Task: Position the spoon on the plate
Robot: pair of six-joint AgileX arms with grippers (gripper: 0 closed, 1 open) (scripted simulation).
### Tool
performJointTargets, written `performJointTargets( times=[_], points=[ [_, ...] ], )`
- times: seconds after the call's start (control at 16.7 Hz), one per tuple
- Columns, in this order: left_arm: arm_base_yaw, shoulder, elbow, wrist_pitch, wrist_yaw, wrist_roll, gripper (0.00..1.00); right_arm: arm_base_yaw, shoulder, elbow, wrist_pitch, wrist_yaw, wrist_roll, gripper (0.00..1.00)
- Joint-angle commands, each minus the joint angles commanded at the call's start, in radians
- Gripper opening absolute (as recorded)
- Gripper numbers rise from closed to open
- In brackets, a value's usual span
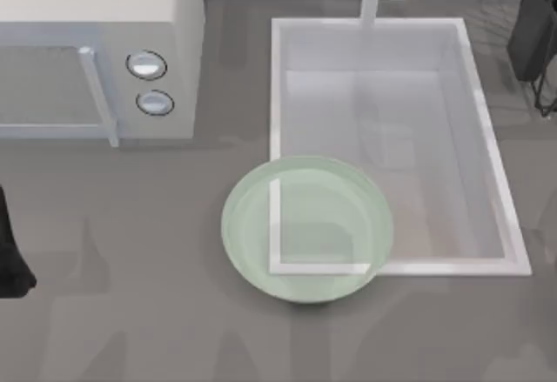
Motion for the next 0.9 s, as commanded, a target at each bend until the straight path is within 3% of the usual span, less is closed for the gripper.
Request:
performJointTargets(
  times=[0.3,0.9],
  points=[
    [0.0,0.0,0.0,0.0,0.0,0.0,1.0,0.0,0.006,-0.006,0.011,0.0,0.0,1.0],
    [0.0,0.0,0.0,0.0,0.0,0.0,1.0,0.0,0.006,-0.006,0.011,0.0,0.0,0.25]
  ],
)
